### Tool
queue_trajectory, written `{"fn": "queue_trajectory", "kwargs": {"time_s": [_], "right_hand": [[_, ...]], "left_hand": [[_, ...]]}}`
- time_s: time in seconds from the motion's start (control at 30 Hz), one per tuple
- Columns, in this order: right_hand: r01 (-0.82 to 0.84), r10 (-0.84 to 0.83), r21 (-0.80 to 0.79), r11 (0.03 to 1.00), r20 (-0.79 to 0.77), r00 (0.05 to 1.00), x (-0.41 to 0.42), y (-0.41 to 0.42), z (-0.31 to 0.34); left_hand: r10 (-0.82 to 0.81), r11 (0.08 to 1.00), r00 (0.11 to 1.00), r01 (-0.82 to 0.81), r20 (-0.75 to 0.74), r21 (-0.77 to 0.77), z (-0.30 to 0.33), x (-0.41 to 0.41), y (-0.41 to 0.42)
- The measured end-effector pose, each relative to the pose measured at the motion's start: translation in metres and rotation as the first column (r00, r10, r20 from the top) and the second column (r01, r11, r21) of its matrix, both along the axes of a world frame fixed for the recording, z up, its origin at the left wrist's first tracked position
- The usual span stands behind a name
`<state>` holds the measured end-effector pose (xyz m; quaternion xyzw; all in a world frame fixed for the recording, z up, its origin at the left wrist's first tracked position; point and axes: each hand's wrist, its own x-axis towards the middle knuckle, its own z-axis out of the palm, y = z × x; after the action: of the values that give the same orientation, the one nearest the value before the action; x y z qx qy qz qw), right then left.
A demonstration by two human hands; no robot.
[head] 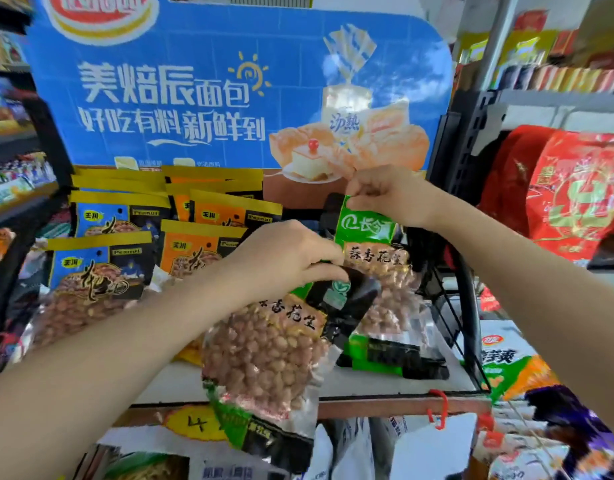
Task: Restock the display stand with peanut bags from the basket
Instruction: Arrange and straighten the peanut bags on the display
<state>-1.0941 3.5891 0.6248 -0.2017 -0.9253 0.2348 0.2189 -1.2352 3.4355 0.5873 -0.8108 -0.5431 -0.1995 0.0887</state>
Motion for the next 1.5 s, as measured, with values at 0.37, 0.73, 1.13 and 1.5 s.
{"fn": "queue_trajectory", "kwargs": {"time_s": [0.37, 0.73, 1.13, 1.5], "right_hand": [[-0.149, 0.142, -0.117, 0.982, -0.065, 0.988, -0.029, -0.052, 0.002], [0.161, -0.168, 0.05, 0.986, 0.366, 0.916, -0.017, 0.009, -0.033], [0.206, -0.178, -0.002, 0.979, 0.49, 0.853, -0.012, 0.034, -0.066], [0.292, -0.324, 0.186, 0.938, 0.173, 0.93, -0.052, 0.023, -0.09]], "left_hand": [[0.391, 0.889, 0.89, -0.431, 0.235, 0.155, 0.009, -0.023, -0.023], [0.557, 0.83, 0.828, -0.554, -0.064, 0.061, 0.001, -0.053, -0.012], [0.52, 0.854, 0.852, -0.52, 0.062, -0.023, -0.038, -0.084, 0.005], [0.522, 0.851, 0.852, -0.524, 0.044, 0.031, -0.042, -0.085, 0.005]]}}
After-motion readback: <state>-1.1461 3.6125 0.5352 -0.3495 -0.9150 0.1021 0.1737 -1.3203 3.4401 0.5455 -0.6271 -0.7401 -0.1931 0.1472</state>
